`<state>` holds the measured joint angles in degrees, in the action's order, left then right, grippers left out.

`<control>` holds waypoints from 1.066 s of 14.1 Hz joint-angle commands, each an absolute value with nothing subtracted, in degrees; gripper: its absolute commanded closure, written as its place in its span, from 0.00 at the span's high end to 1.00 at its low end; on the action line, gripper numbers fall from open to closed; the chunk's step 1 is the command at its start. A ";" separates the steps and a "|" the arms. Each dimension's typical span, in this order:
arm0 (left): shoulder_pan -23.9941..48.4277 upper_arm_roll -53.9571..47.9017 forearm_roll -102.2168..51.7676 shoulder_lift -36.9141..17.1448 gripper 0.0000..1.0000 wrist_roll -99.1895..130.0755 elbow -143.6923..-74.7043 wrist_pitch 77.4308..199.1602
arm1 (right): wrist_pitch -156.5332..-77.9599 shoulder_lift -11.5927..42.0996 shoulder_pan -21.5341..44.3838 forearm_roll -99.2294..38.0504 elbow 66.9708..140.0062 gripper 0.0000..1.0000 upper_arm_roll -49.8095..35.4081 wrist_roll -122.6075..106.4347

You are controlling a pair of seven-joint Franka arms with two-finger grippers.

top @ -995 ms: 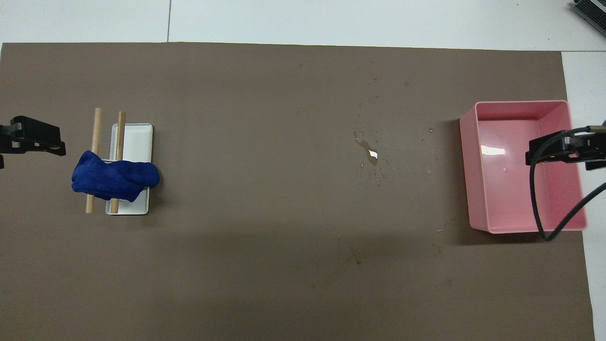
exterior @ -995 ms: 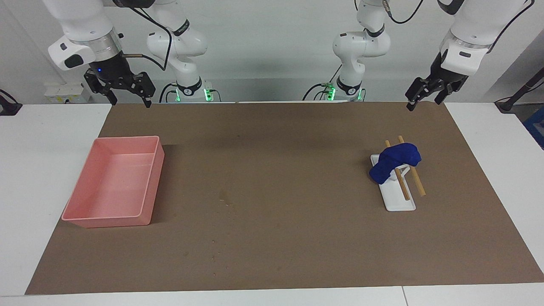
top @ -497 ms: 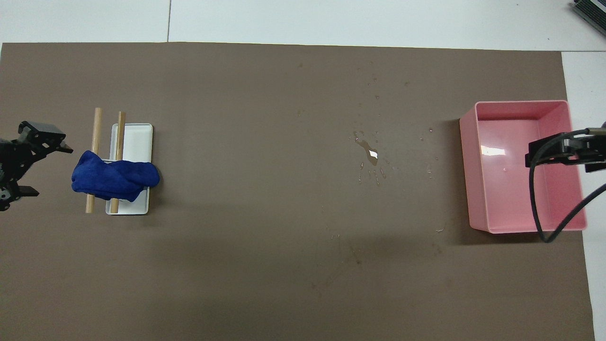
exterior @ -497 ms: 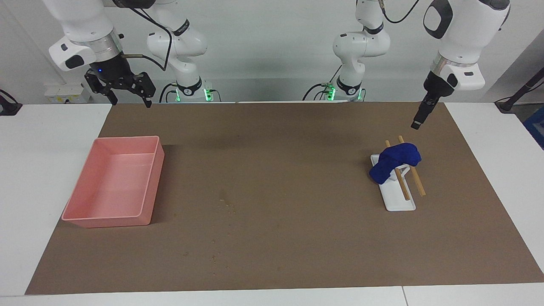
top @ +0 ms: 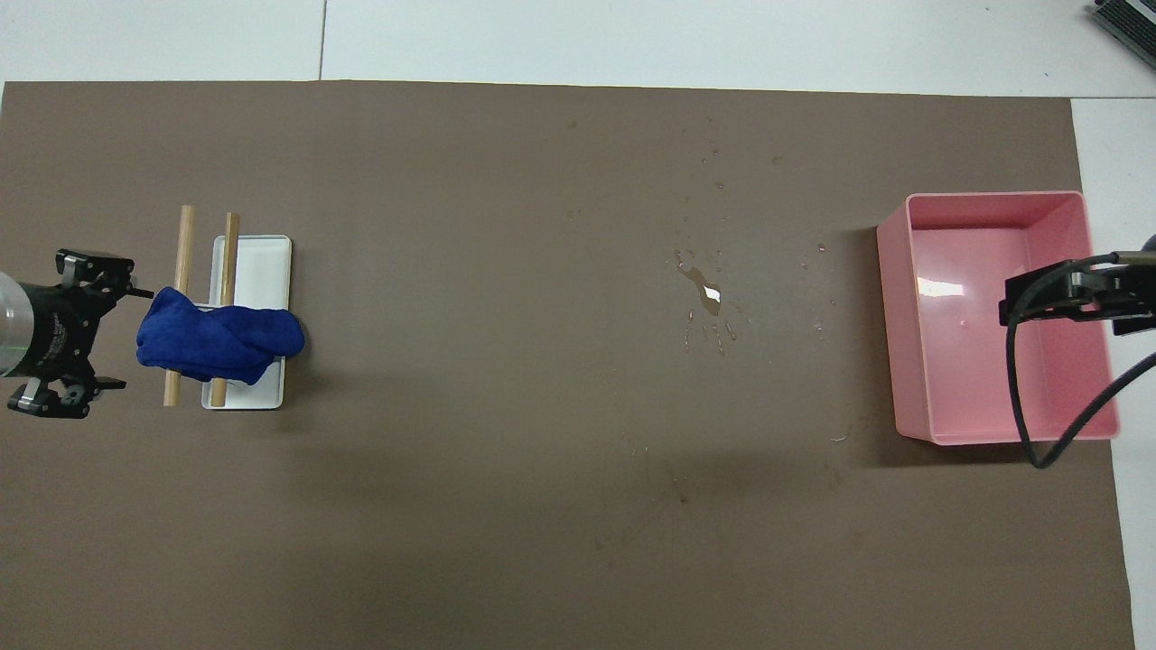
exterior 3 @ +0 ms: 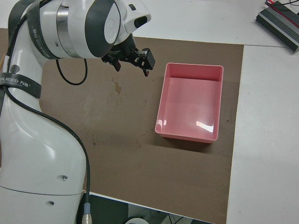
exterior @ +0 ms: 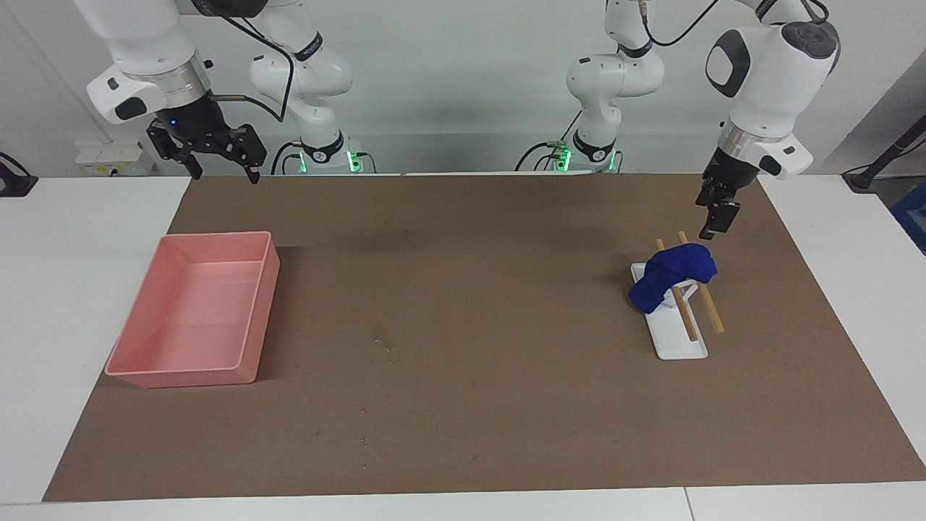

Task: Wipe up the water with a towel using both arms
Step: 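Move the left gripper toward the blue towel on the white tray, then grasp the blue towel with the left gripper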

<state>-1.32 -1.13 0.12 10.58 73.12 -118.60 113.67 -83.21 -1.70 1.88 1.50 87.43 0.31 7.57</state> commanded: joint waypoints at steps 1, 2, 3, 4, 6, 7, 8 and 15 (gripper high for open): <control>-2.55 -1.41 0.70 11.95 1.00 79.26 -125.14 120.65 | -84.02 -3.51 1.32 0.44 90.00 1.00 0.00 7.56; -2.55 -1.49 0.70 11.61 1.00 79.89 -126.37 122.41 | -84.46 -3.78 1.32 0.44 90.26 1.00 0.00 7.56; -2.64 -1.49 0.70 10.73 1.00 80.07 -127.17 123.91 | -84.72 -3.87 1.32 0.44 90.79 1.00 0.00 7.47; -2.64 -1.41 0.70 9.50 1.00 80.07 -127.18 125.40 | -84.73 -4.13 1.32 0.44 91.05 1.00 0.00 7.56; -2.72 -1.41 0.70 7.39 1.00 80.33 -127.18 128.13 | -84.90 -4.57 1.32 0.44 91.93 1.00 0.00 7.56; -2.55 -1.49 0.70 6.60 1.00 80.85 -127.18 129.71 | -85.42 -4.74 1.32 0.44 92.37 1.00 0.00 7.56; -2.37 -1.41 0.70 5.90 1.00 80.86 -127.18 131.29 | -85.95 -5.09 1.32 0.44 93.07 1.00 0.00 7.56; -1.85 -1.41 0.70 2.90 0.91 82.35 -126.91 133.42 | -86.92 -5.71 1.32 0.44 94.31 1.00 0.00 7.56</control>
<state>-2.29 -1.40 0.12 3.70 80.91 -126.69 131.82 -85.43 -3.93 1.88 1.50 91.92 0.31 7.57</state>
